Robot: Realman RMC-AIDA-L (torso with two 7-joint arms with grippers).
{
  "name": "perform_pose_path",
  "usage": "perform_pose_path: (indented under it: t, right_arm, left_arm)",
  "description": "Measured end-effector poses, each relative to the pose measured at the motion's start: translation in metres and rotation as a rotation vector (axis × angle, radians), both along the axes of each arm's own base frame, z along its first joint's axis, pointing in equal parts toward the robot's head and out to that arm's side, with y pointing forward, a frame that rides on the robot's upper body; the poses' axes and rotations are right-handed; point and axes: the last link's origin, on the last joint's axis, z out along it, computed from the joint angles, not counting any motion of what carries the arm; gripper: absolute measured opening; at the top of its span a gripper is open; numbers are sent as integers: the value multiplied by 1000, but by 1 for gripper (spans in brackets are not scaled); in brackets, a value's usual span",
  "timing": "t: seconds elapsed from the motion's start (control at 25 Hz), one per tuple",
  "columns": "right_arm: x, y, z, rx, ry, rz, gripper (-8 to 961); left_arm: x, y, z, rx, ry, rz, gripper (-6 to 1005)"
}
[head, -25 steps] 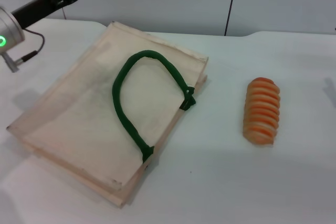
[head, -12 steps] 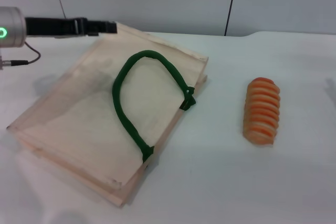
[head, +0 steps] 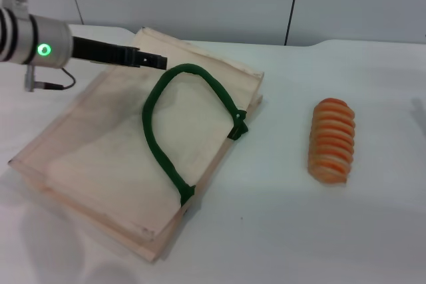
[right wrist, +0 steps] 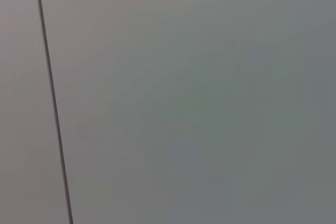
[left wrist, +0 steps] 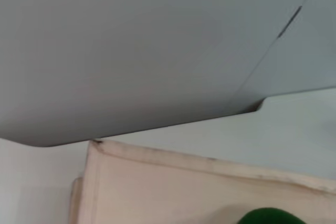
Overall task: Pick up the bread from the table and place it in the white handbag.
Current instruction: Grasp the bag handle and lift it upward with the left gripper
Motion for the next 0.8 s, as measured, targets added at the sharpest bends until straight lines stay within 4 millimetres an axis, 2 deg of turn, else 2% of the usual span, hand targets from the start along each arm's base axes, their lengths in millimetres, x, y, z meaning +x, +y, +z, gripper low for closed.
perform_pose_path:
  t: [0.24,0.4,0.8]
  right_arm:
    - [-1,1,0,0,1,3,881]
    - [-2,2,0,0,3,4,881]
    - [-4,3,-1,-3,5,10,881]
  left_arm:
    - [-3,5,-15,9,55,4,732]
    - [4,8,-30,-2,59,-10,732]
    - [2,5,-41,3,58,4,688]
